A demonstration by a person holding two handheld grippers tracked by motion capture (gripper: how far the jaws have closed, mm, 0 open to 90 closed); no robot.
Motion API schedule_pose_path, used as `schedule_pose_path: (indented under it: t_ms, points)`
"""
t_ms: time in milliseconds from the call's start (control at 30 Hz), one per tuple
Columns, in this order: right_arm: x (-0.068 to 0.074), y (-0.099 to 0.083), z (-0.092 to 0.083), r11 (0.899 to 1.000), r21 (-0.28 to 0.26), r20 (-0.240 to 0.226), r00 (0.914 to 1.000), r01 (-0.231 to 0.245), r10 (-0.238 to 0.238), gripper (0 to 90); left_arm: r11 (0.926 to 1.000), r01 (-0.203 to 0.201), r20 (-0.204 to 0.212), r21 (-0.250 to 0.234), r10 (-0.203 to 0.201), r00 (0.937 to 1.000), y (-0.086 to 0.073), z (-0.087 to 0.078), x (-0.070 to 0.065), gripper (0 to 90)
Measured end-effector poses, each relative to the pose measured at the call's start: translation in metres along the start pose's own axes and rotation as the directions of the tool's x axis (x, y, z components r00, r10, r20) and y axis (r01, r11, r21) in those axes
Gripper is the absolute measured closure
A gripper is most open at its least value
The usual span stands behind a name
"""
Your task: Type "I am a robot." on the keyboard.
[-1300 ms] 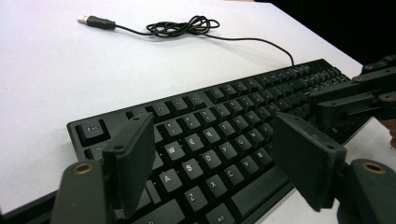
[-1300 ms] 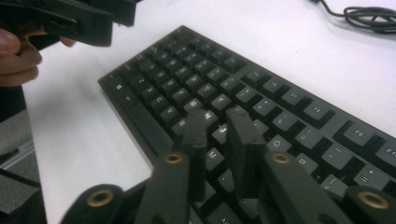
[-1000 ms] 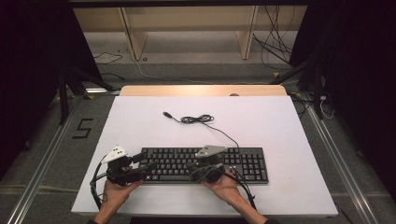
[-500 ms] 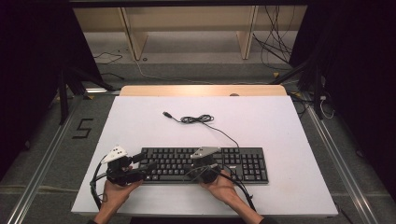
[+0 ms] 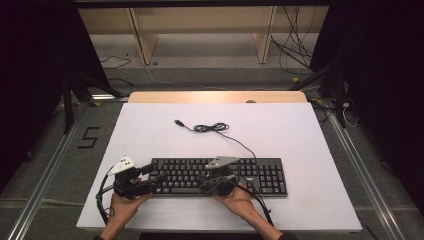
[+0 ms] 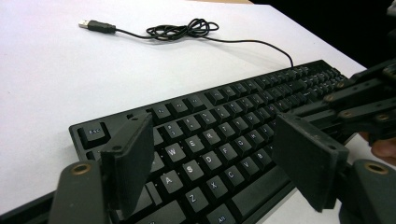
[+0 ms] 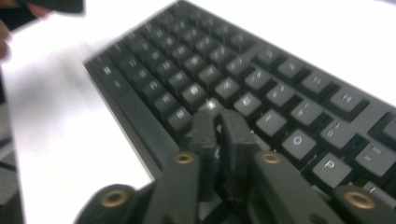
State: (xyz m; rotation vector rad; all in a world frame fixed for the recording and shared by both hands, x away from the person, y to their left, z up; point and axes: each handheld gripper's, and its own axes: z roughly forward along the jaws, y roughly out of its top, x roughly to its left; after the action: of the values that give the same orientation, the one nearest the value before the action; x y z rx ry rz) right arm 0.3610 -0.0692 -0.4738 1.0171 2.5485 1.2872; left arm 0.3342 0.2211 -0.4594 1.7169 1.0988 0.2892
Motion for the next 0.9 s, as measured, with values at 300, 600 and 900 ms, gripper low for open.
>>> schedule_pose_path:
  t_ms: [300,600,900]
  points:
    - [0.001,0.001,-0.026,0.994,-0.112,-0.039,0.9992,-0.005,0.001,43.1,1.0000,0.002,-0.001,-0.005,-0.002,1.0000,0.000,-0.001,0.000,29.1]
    - [0.000,0.001,-0.049,0.979,-0.199,-0.052,0.9985,-0.030,0.020,28.8,1.0000,0.001,-0.005,-0.008,-0.001,1.0000,0.000,-0.002,0.001,29.1]
    - [0.001,-0.003,-0.062,0.974,-0.225,-0.056,0.9984,-0.019,0.007,24.3,1.0000,0.000,-0.008,-0.010,0.000,1.0000,0.000,-0.002,0.001,29.2]
